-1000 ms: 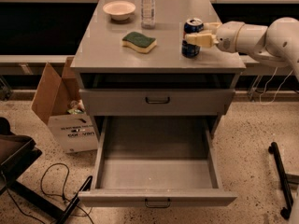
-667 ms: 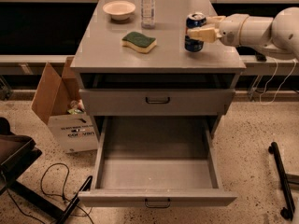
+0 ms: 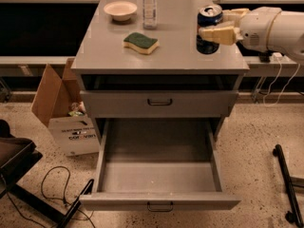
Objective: Place pepsi can into middle drawer
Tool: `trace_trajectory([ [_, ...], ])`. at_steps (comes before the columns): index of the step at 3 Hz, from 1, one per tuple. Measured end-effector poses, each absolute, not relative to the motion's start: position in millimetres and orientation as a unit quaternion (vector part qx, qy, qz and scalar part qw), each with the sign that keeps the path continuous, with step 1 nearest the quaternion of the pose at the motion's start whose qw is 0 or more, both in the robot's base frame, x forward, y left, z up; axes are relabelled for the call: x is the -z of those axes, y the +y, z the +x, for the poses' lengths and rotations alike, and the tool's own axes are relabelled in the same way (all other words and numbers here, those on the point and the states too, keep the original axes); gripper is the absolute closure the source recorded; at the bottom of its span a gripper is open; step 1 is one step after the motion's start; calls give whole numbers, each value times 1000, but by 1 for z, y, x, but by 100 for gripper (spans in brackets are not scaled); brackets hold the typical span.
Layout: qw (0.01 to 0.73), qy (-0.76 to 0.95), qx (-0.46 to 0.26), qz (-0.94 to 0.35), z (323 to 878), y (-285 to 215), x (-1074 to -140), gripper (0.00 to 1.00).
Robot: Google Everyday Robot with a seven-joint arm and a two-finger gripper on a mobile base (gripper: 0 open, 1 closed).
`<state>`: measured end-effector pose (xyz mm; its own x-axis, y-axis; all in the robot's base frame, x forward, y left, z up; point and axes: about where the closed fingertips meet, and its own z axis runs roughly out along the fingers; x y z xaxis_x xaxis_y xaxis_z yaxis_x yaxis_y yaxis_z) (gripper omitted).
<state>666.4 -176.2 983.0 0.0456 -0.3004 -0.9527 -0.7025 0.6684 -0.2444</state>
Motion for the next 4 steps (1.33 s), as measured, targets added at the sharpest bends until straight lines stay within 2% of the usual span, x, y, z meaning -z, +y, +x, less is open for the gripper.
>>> trace_trajectory([
  [2, 601, 677, -209, -369, 557, -170, -891, 100],
  [4, 600, 673, -219, -373, 555, -160, -876, 100],
])
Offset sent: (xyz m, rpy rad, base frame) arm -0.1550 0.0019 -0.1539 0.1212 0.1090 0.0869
